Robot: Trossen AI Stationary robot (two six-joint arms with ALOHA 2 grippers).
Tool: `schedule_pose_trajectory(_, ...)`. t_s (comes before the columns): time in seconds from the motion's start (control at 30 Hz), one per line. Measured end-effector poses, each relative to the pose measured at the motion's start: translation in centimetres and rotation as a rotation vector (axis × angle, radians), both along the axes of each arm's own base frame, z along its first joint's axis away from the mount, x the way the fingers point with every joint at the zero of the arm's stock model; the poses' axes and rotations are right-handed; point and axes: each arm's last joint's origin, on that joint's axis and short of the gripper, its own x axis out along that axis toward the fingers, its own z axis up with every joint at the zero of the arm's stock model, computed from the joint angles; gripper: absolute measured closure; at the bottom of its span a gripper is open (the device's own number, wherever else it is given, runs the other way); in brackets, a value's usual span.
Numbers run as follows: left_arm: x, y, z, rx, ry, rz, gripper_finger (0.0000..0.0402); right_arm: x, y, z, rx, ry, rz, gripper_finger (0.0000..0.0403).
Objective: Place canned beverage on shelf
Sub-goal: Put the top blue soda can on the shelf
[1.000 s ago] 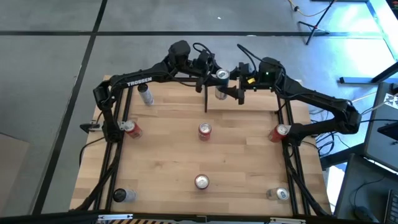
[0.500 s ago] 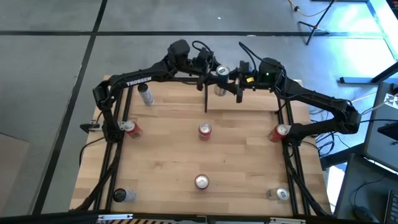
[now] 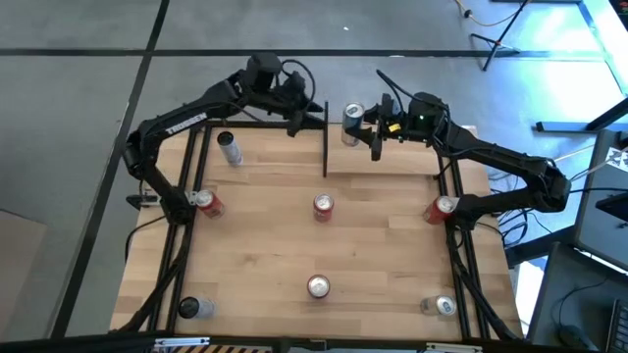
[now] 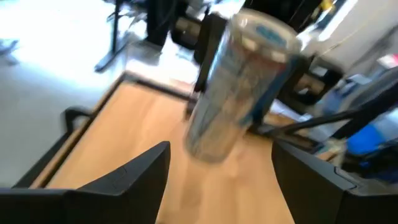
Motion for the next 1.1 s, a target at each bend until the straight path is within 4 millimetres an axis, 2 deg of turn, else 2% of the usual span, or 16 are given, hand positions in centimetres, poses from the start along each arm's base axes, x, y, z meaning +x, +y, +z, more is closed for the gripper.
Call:
schedule_pose_trajectory(0.23, -0.4, -1.3, -0.5, -0.009, 0.100, -0.026, 0.0135, 0.2, -2.9, -3.4, 0.047, 0.072, -0.077, 0.0209)
schedule_pose_trajectory(0.4, -0.6, -1.9, -1.2, -0.004, 0.167, -0.089, 0.0135, 1.1, -5.0, -5.7, 0.090, 0.094, -0.018, 0.0209)
schedule_pose_trajectory(0.53, -0.6, -2.2, -1.2, -0.038, 0.138, -0.168, 0.0135, 1.4, -6.5, -6.5, 0.078, 0.057, 0.007, 0.0209)
schedule_pose_trajectory(0.73, -0.5, -2.3, -1.2, -0.032, 0.136, -0.188, 0.0135, 1.1, -8.7, -7.9, 0.088, 0.048, 0.010, 0.0209)
schedule_pose_trajectory(0.83, -0.2, -2.3, -1.0, 0.006, 0.113, -0.171, 0.0134, 1.0, -9.4, -8.8, 0.080, 0.049, 0.018, 0.0209)
schedule_pose_trajectory(0.9, 0.0, -2.3, -0.6, 0.018, 0.084, -0.146, 0.0134, 0.9, -9.5, -10.1, 0.076, 0.045, 0.017, 0.0209)
schedule_pose_trajectory(1.1, 0.0, -2.2, -0.6, -0.015, 0.081, -0.129, 0.0134, 1.4, -8.9, -12.7, 0.078, 0.005, 0.029, 0.0209)
